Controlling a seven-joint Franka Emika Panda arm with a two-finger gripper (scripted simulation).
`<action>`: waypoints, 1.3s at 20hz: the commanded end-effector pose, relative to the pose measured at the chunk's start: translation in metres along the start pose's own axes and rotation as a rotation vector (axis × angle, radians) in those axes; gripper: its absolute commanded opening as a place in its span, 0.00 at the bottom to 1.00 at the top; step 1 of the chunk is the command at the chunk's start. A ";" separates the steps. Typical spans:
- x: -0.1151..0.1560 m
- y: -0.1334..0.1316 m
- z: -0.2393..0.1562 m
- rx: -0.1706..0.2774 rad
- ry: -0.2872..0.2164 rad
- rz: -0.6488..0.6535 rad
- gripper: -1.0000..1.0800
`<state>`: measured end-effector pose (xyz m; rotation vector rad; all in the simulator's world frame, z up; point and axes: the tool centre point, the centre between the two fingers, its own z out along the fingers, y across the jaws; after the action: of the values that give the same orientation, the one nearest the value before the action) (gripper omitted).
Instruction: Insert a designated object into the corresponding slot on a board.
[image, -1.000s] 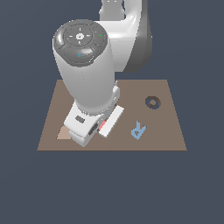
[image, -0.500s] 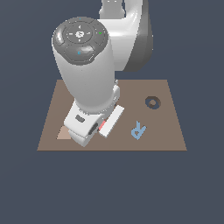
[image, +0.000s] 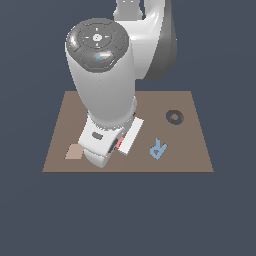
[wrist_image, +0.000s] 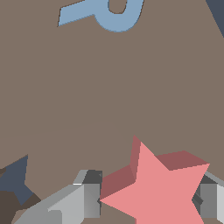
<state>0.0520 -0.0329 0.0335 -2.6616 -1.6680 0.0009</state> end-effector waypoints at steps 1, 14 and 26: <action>0.002 -0.003 0.000 0.000 0.000 -0.048 0.00; 0.014 -0.030 -0.002 0.000 0.000 -0.480 0.00; 0.010 -0.068 -0.005 0.000 -0.001 -1.019 0.00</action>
<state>0.0002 0.0055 0.0379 -1.6029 -2.7009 0.0017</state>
